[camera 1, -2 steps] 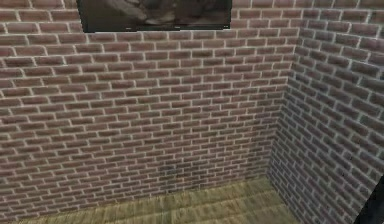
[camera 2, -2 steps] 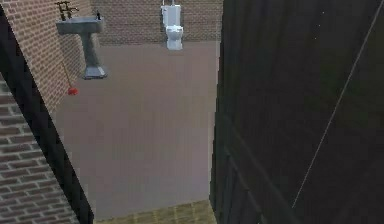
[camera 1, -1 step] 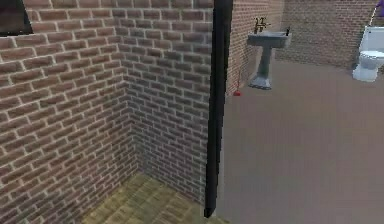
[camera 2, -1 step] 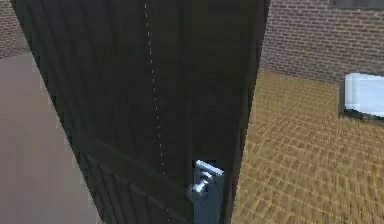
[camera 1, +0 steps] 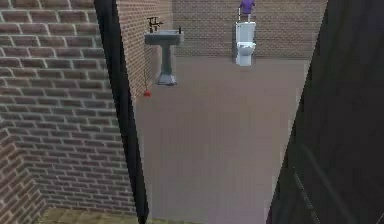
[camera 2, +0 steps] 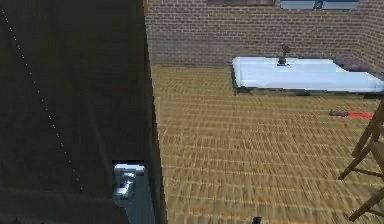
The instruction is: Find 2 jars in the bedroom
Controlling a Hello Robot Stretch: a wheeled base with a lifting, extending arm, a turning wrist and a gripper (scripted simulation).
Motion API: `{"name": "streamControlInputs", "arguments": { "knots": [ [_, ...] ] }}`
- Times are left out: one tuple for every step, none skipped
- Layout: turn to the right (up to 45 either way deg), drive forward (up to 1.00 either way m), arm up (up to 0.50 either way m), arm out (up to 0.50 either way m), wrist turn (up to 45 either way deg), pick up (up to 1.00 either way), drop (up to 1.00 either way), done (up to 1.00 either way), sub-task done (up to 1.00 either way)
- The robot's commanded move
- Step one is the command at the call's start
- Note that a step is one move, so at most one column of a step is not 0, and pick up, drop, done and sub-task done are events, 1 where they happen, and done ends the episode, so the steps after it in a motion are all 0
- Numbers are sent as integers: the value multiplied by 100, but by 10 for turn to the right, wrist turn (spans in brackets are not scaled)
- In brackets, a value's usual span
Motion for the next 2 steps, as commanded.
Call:
{"name": "streamControlInputs", "arguments": {
  "knots": [
    [0, 100, 0, 0, 0, 0, 0, 0, 0],
    [60, 0, 0, 0, 0, 0, 0, 0, 0]
  ]
}}
